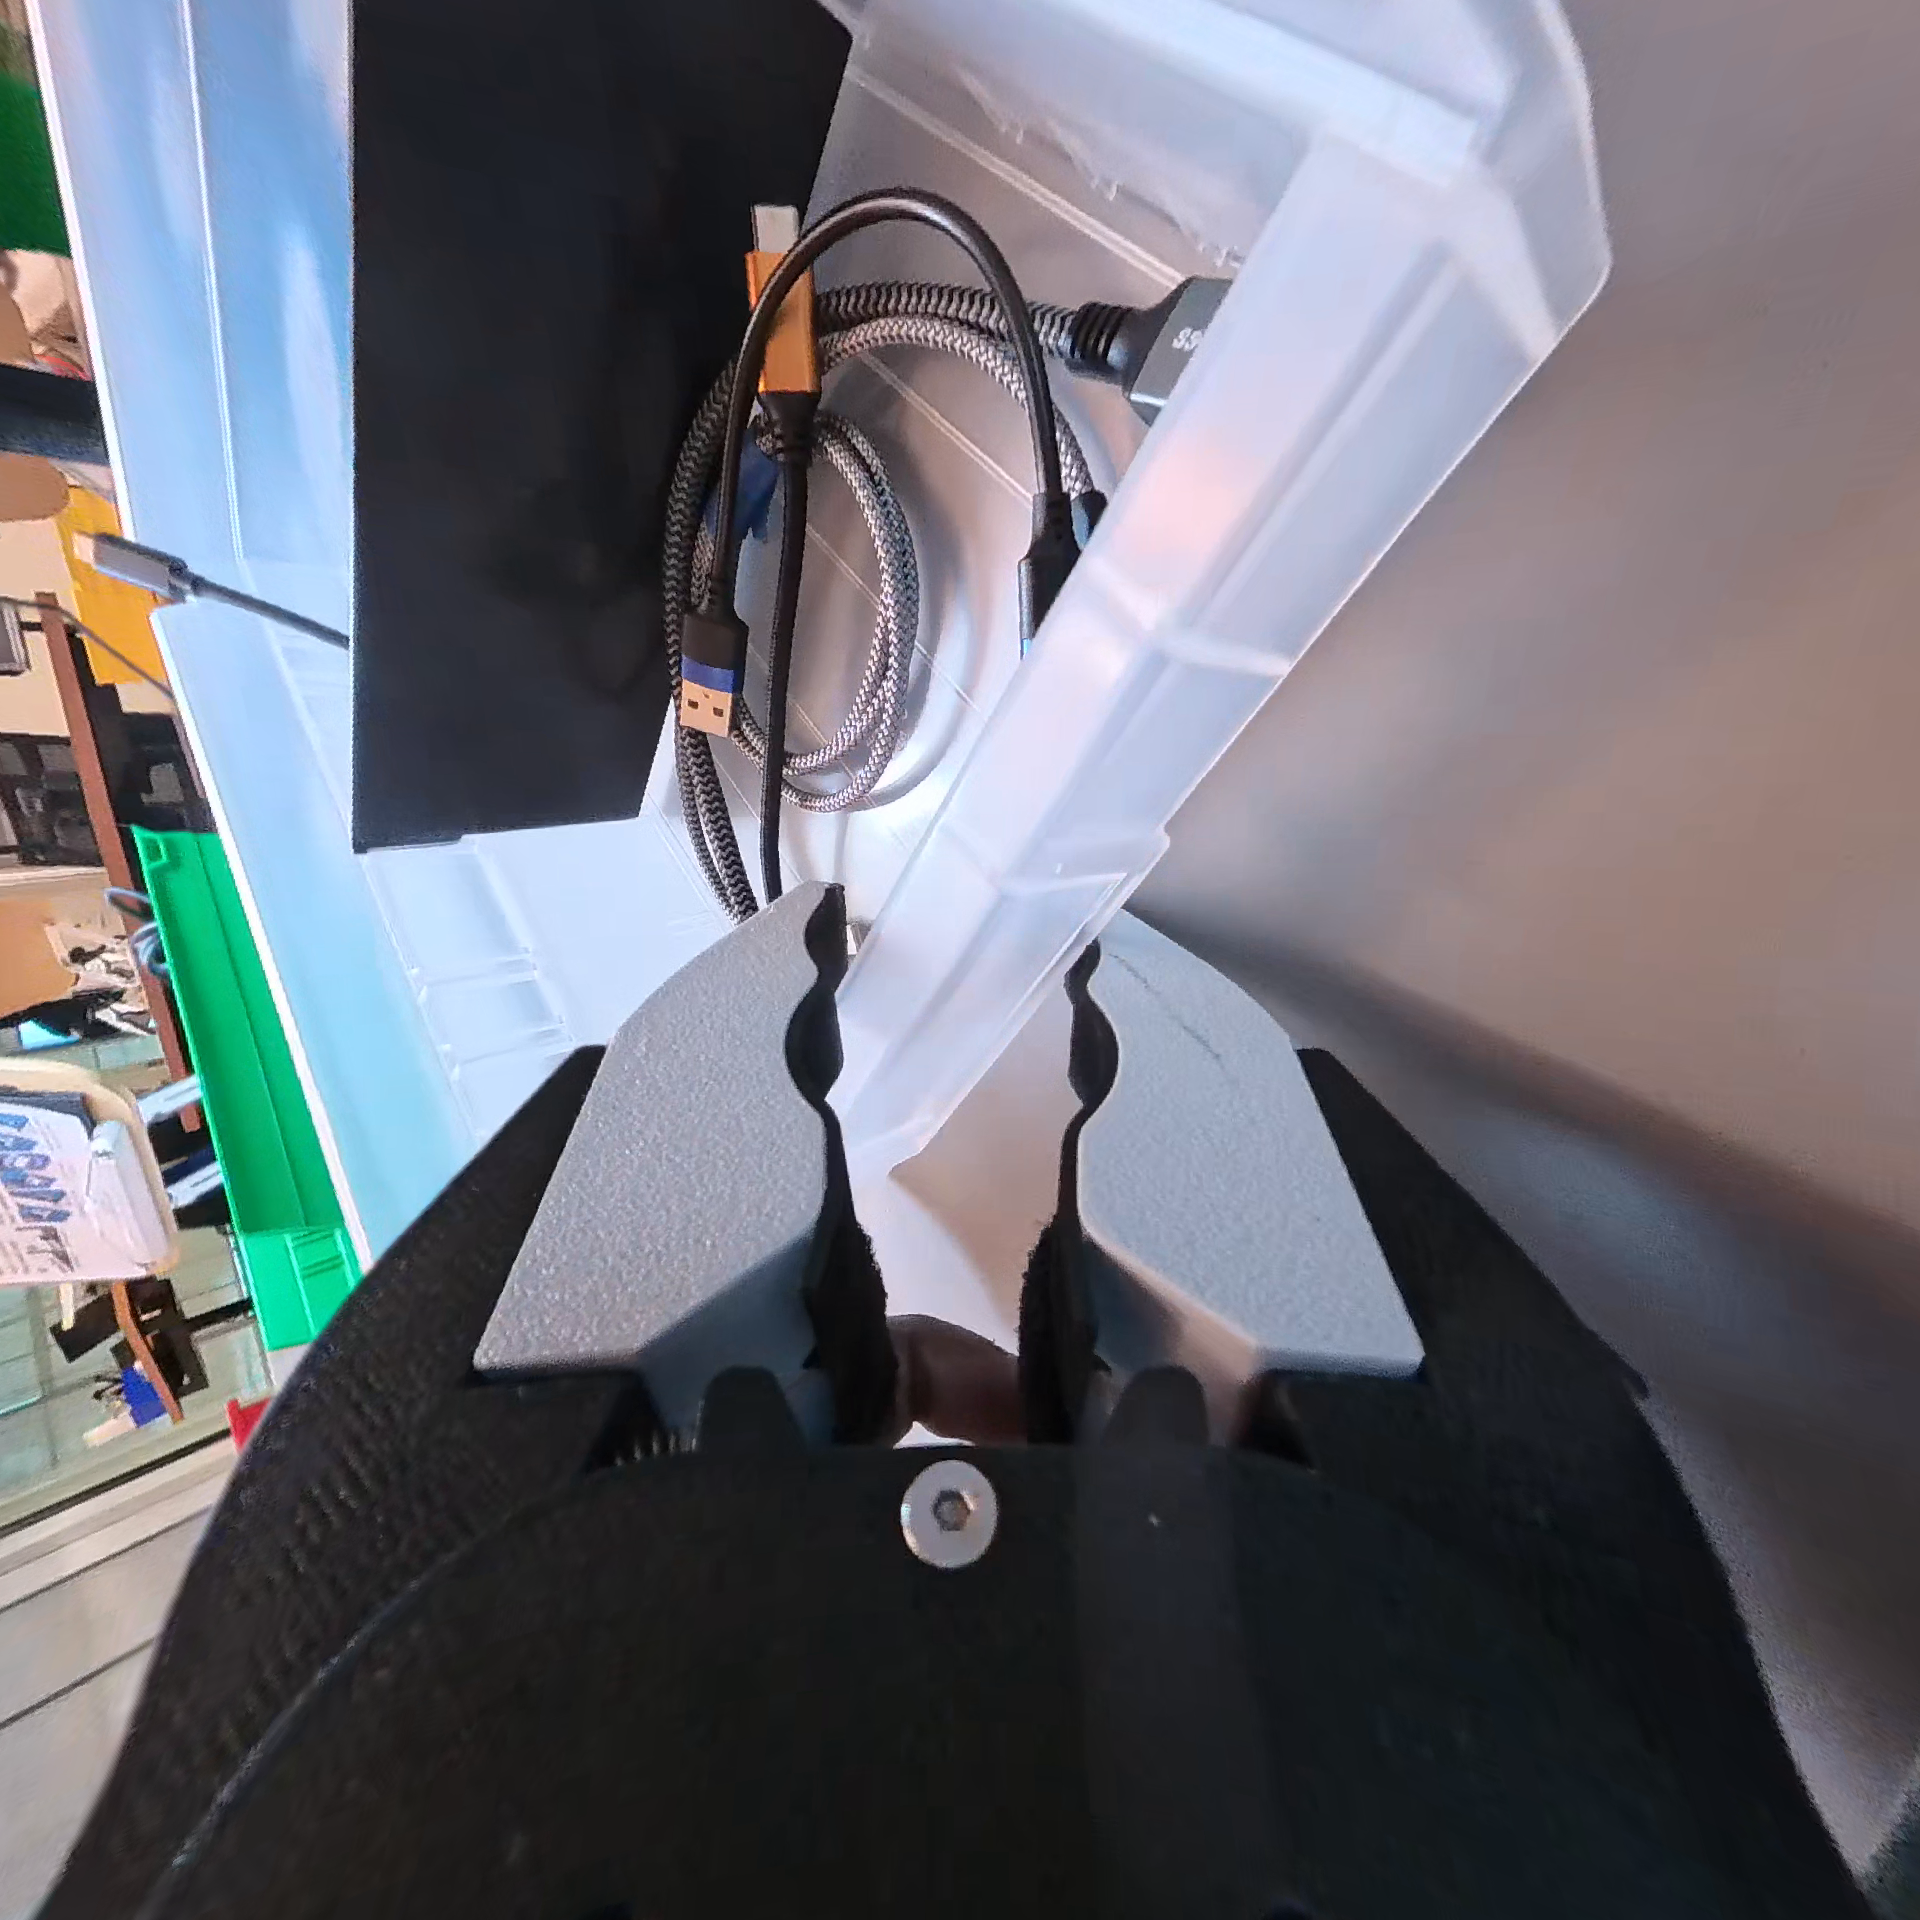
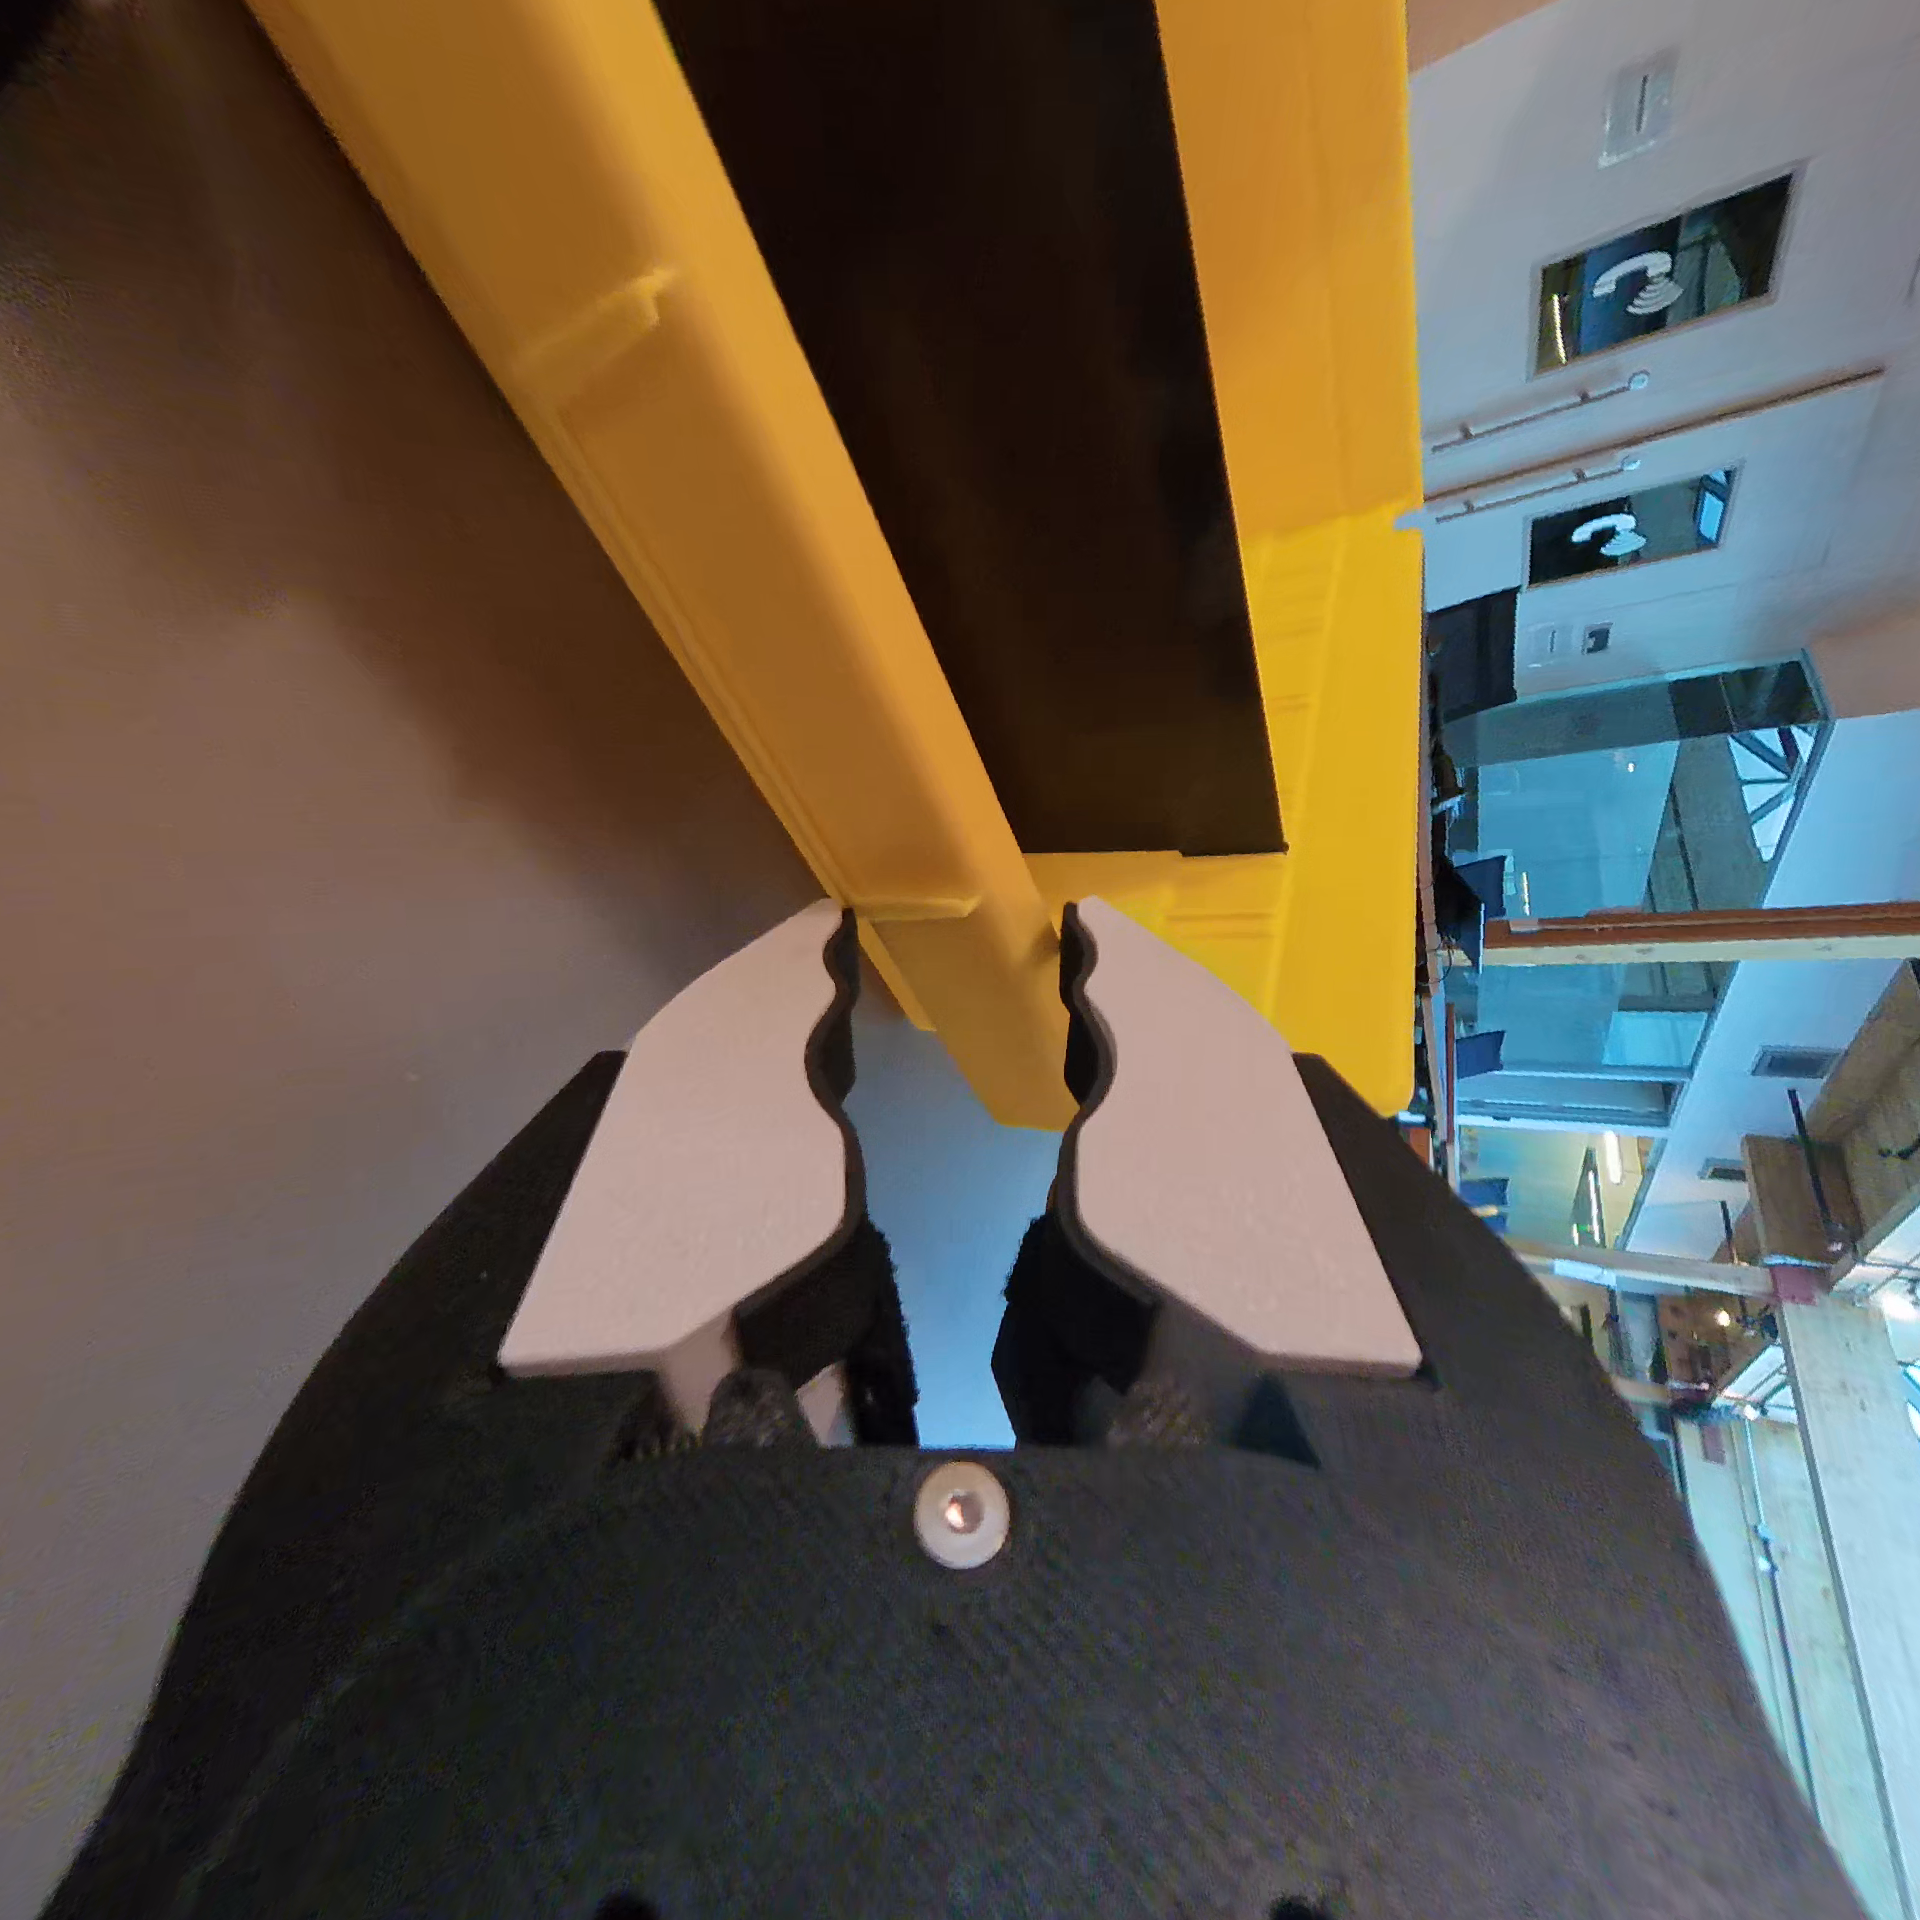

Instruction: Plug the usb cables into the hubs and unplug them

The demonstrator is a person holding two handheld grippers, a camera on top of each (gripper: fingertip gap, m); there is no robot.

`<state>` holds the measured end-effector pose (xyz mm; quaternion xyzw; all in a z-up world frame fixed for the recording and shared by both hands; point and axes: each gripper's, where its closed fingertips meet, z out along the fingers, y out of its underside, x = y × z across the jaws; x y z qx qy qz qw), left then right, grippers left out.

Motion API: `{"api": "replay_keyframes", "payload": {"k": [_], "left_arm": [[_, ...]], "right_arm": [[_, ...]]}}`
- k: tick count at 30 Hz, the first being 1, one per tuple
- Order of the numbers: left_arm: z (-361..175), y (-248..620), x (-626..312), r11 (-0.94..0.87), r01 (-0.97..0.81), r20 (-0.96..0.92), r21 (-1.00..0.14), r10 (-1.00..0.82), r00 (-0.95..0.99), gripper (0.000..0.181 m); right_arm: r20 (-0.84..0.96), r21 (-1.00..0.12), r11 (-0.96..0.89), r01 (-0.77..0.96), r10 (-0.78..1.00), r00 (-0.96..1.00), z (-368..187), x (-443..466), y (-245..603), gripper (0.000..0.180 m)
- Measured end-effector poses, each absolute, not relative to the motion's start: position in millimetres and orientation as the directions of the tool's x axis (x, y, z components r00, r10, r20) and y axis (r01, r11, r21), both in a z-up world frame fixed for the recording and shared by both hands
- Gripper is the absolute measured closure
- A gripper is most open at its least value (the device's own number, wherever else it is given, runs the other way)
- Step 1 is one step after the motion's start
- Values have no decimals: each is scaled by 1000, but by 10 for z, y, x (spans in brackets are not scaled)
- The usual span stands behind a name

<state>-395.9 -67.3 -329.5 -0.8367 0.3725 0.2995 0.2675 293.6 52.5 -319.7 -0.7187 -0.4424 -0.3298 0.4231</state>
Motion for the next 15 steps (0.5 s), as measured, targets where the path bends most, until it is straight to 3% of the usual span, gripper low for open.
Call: {"api": "replay_keyframes", "payload": {"k": [7,11,13,15], "left_arm": [[-3300,-765,-3988,-619,-739,-664,-268,-438,607,137],[-3295,-780,-3945,-624,-719,-647,-305,-419,638,135],[-3278,-805,-3912,-631,-684,-610,-367,-393,689,125],[-3191,-837,-3764,-583,-642,-524,-498,-388,758,119]], "right_arm": [[839,-354,-314,881,309,448,-3195,3125,489,139],[795,-422,-237,875,367,483,-3211,3022,425,130],[778,-463,-179,868,386,495,-3162,2956,380,129],[740,-549,-126,826,387,551,-3061,2896,349,128]]}}
